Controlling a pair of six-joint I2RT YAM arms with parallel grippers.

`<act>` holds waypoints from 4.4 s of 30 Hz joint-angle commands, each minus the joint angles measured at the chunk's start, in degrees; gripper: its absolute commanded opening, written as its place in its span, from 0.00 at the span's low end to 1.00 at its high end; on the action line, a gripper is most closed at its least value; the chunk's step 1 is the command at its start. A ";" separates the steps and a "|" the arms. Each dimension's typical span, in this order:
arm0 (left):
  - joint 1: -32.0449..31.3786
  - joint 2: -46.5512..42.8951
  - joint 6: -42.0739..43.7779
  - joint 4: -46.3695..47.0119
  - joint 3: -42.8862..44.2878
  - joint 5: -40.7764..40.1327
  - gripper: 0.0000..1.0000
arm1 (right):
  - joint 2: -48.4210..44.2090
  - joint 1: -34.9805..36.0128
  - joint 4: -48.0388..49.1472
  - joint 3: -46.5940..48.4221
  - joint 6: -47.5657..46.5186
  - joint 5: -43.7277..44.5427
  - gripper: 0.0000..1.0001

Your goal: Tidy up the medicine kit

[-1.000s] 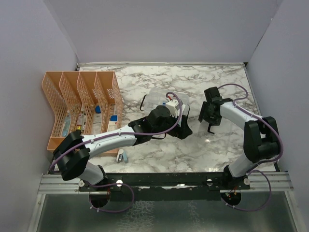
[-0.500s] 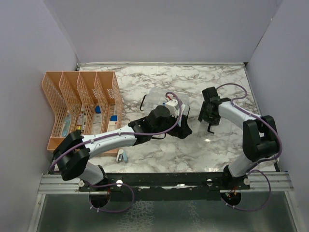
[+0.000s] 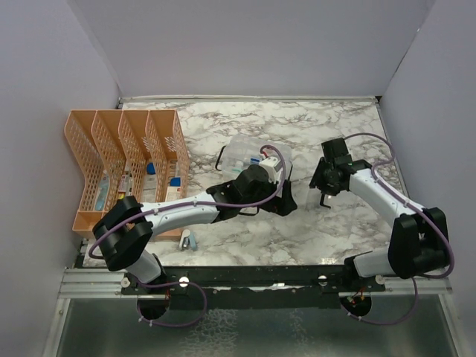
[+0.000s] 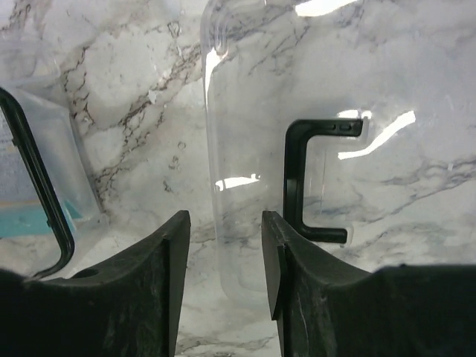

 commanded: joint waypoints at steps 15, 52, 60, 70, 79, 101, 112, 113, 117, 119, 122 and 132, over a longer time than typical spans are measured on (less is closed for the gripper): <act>-2.47 2.28 -3.95 4.40 1.90 -0.96 0.83 | 3.33 0.22 -0.47 -0.06 -0.96 5.71 0.67; -2.39 3.85 -3.36 2.88 3.99 -4.07 0.84 | 7.65 0.31 0.45 1.49 -2.14 6.20 0.38; -3.21 6.44 -6.34 3.68 5.10 -4.38 0.84 | 1.65 0.30 0.50 -1.01 -0.41 1.31 0.38; -3.46 10.21 -12.69 7.78 3.93 -1.81 0.82 | -4.85 0.29 0.41 -2.64 0.48 -5.21 0.38; -3.66 12.24 -19.70 7.37 5.41 -4.06 0.80 | -6.06 0.30 -2.37 -3.26 0.76 -1.85 0.39; -3.95 9.93 -18.47 7.79 2.30 -6.37 0.80 | 7.19 0.31 0.31 0.25 -5.02 3.85 0.64; -3.94 9.75 -18.10 7.60 1.51 -8.12 0.80 | 4.78 1.25 -2.37 2.85 -4.35 6.11 0.64; -3.91 9.75 -18.12 7.58 1.36 -8.23 0.80 | 4.65 1.35 -2.40 2.90 -4.17 6.24 0.64; -3.86 8.00 -18.10 7.56 0.97 -8.44 0.80 | 5.26 1.45 -1.86 2.58 -4.07 5.31 0.65; -3.83 7.91 -18.11 7.60 0.73 -8.46 0.80 | 6.27 1.45 -1.38 2.39 -4.19 4.71 0.66; -3.87 7.90 -18.03 7.44 0.69 -8.50 0.80 | 7.88 1.52 -1.60 2.16 -3.30 5.54 0.66; -3.88 8.08 -18.03 6.92 0.85 -8.73 0.81 | 10.66 1.60 -0.18 0.42 -0.94 7.59 0.63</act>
